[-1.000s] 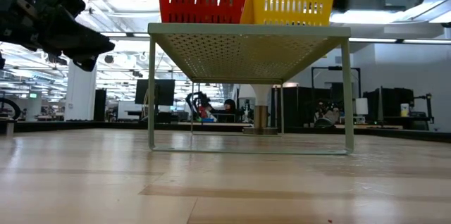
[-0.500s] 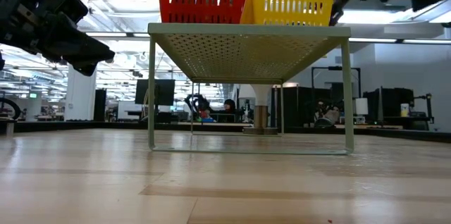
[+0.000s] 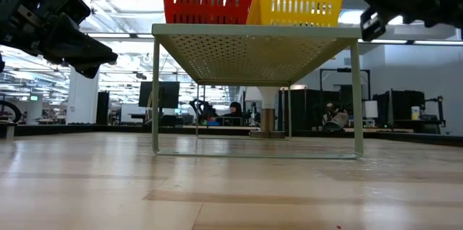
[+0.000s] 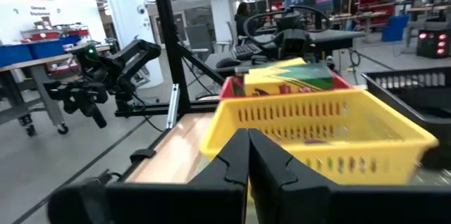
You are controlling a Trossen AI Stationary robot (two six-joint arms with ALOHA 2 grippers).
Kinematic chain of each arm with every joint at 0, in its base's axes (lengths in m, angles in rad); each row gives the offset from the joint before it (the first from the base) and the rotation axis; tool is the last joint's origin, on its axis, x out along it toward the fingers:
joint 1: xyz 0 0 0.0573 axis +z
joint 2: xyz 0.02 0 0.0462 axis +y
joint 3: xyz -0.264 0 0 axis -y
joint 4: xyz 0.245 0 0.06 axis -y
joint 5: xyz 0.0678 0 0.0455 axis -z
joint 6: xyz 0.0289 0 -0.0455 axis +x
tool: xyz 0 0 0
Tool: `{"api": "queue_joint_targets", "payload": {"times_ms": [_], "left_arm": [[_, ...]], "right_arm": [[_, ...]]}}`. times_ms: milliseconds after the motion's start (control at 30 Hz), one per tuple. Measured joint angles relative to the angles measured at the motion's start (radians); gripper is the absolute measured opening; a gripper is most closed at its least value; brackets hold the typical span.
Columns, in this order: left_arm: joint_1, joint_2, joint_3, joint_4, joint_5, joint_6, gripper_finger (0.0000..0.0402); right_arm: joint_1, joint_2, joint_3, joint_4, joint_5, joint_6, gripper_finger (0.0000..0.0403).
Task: Pick & Place Office Desk Supplies
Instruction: Return to Home Position
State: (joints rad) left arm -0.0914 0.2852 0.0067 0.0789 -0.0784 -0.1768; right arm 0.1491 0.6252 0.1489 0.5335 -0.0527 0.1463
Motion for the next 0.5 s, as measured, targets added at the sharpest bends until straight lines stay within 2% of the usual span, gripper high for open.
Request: {"api": "queue_joint_targets", "payload": {"times_ms": [333, 500], "left_arm": [[0.000, 0.000, 0.000, 0.000, 0.001, 0.000, 0.0078], [0.000, 0.000, 0.000, 0.001, 0.002, 0.000, 0.0078]], "right_arm": [[-0.026, -0.162, -0.139, 0.022, 0.001, -0.013, 0.0000], [-0.037, -0.237, -0.141, -0.038, 0.001, -0.048, 0.0000]]}}
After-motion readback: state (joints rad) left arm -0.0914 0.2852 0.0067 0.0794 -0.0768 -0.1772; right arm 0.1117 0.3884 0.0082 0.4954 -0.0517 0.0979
